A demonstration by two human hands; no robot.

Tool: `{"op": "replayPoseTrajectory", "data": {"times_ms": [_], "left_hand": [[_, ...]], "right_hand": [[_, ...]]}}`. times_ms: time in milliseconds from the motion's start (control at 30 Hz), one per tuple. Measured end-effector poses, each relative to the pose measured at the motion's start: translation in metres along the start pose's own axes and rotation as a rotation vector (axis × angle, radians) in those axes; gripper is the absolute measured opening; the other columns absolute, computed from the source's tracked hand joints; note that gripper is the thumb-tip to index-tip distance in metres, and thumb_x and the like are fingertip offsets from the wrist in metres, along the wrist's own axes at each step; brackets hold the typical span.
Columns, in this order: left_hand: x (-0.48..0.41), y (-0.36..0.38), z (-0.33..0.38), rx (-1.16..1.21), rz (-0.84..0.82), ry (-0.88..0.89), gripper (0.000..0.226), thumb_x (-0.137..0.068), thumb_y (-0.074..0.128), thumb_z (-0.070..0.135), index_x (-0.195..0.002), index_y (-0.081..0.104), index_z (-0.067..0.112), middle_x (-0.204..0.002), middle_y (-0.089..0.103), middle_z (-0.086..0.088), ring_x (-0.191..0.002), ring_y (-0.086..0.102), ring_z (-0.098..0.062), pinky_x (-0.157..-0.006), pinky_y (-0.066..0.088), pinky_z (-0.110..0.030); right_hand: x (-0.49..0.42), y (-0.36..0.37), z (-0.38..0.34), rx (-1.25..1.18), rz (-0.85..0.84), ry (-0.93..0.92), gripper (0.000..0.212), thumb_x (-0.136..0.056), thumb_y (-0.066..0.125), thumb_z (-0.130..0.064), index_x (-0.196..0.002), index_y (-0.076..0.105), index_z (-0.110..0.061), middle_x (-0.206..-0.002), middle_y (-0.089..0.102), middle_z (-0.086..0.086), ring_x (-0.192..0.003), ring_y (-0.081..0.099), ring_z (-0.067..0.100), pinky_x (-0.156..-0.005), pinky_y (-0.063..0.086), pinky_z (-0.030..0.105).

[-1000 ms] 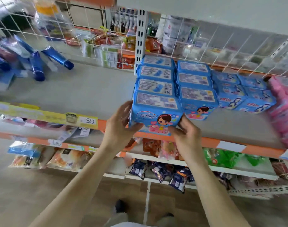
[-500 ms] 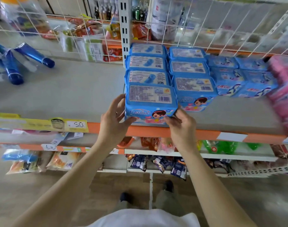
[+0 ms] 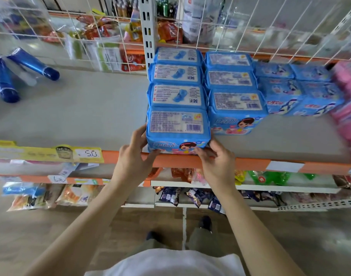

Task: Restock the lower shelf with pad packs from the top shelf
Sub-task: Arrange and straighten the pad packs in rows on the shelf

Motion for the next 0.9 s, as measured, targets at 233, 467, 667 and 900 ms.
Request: {"op": "replayPoseTrajectory", "data": {"times_ms": [233, 467, 667, 900], "left_hand": [[-0.009, 0.002, -0.003, -0.004, 0.023, 0.042, 0.062, -0.087, 0.074, 0.01, -0.141, 0.042, 0.016, -0.119, 0.072, -0.002, -0.095, 0.073, -0.024, -0.075, 0.061, -0.049], [-0.004, 0.0, -0.008, 0.063, -0.013, -0.006, 0.072, -0.086, 0.076, 0.01, -0.145, 0.038, 0.023, -0.133, 0.065, -0.004, -0.117, 0.065, -0.025, -0.086, 0.058, -0.054], [0.01, -0.007, -0.012, -0.067, 0.028, 0.048, 0.067, -0.088, 0.072, 0.038, -0.145, 0.039, 0.025, -0.151, 0.048, 0.003, -0.135, 0.047, -0.026, -0.103, 0.046, -0.049], [0.033, -0.006, -0.01, -0.102, 0.185, 0.249, 0.059, -0.086, 0.057, 0.049, -0.131, 0.049, 0.012, -0.147, 0.045, -0.011, -0.13, 0.043, -0.033, -0.098, 0.044, -0.053]], "right_hand": [[-0.003, 0.004, -0.003, 0.045, 0.044, -0.024, 0.048, -0.088, 0.073, -0.008, -0.134, 0.06, -0.007, -0.112, 0.072, -0.012, -0.098, 0.069, -0.002, -0.091, 0.058, 0.031], [0.001, -0.001, -0.004, 0.003, -0.035, 0.039, 0.048, -0.09, 0.07, -0.011, -0.137, 0.057, -0.009, -0.115, 0.071, -0.01, -0.103, 0.067, -0.004, -0.095, 0.056, 0.035], [0.018, -0.017, -0.015, 0.029, -0.095, 0.034, 0.07, -0.092, 0.066, -0.034, -0.153, 0.035, -0.018, -0.149, 0.046, -0.009, -0.139, 0.044, 0.007, -0.112, 0.042, 0.035], [0.034, -0.038, -0.026, 0.172, -0.018, -0.04, 0.062, -0.097, 0.056, -0.042, -0.152, 0.033, -0.024, -0.15, 0.033, -0.021, -0.139, 0.031, -0.01, -0.113, 0.029, 0.013]]}}
Point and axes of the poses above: each hand's wrist, its own x-axis away from the middle knuckle, its own y-axis out of the palm, z = x × y, the point moved 2 cm from there along -x, towards the middle knuckle
